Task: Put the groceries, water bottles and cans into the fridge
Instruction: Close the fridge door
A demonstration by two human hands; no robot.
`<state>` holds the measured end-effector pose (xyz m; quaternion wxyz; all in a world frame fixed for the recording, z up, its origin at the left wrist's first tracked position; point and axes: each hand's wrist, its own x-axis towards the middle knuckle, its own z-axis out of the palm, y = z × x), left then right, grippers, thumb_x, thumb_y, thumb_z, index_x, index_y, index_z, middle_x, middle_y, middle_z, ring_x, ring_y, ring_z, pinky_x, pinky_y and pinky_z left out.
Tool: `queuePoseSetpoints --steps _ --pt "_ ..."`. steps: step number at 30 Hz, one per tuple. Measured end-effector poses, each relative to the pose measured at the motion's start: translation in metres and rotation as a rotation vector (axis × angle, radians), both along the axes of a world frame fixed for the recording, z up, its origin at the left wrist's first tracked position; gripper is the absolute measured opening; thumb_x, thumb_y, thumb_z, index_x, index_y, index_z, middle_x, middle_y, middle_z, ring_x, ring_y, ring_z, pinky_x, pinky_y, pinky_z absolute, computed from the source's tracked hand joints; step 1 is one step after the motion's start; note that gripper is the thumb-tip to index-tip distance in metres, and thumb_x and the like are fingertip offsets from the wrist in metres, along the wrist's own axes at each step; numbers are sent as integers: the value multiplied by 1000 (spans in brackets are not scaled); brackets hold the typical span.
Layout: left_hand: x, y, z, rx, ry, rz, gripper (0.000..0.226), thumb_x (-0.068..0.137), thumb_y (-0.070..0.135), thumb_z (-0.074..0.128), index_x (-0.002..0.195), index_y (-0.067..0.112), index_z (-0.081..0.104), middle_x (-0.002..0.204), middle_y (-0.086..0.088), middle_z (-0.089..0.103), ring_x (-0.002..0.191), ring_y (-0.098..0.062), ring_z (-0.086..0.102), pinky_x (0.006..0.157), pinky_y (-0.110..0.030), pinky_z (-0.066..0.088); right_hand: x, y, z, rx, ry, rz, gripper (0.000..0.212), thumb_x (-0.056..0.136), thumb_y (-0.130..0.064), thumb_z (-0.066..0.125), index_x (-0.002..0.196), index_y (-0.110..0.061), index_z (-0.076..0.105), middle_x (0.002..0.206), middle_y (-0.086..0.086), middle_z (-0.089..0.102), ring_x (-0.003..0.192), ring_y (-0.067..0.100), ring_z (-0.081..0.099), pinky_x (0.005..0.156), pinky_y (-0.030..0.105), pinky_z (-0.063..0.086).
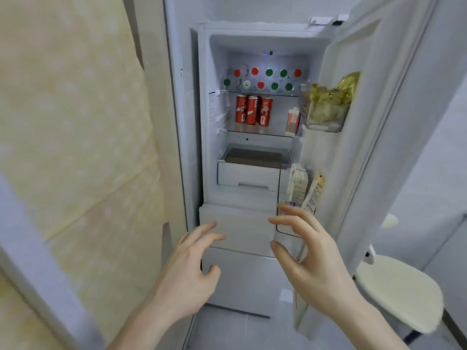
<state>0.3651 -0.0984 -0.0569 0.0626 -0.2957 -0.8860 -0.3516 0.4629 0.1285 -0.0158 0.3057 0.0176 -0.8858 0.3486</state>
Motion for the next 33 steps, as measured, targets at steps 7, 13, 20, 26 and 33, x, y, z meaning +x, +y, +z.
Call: queuePoseSetpoints --steps 7,13,20,26,33 --pt "-2 -17 6 62 -19 9 57 84 16 61 132 45 53 151 35 29 139 5 36 112 -27 38 7 -16 26 -282 143 142 28 90 2 71 99 -24 73 114 -8 72 99 17 72 81 24 57" --pt "-27 0 11 134 -72 -17 65 89 18 62 146 40 40 147 31 34 137 7 35 117 -23 31 -47 -1 25 -232 192 -1 37 90 1 69 110 -31 66 116 -14 62 105 10 64 76 24 57" --pt "-70 31 14 202 -128 -15 71 95 38 63 154 42 24 148 30 33 130 7 41 103 -18 33 -101 10 15 -158 132 42 56 90 -7 70 136 -34 55 142 -22 45 131 5 50 99 27 50" --pt "-122 50 8 336 -99 155 59 100 36 57 153 33 30 150 16 44 127 -1 49 105 -32 46 -146 59 13 -53 43 -22 67 92 -17 70 148 -40 42 158 -25 27 145 2 34 113 35 41" --pt "-196 64 2 349 -102 368 60 97 38 58 151 30 33 151 7 46 132 -17 53 109 -42 45 -207 127 16 35 -11 -132 81 92 -22 72 156 -43 27 167 -26 1 155 11 16 111 31 30"
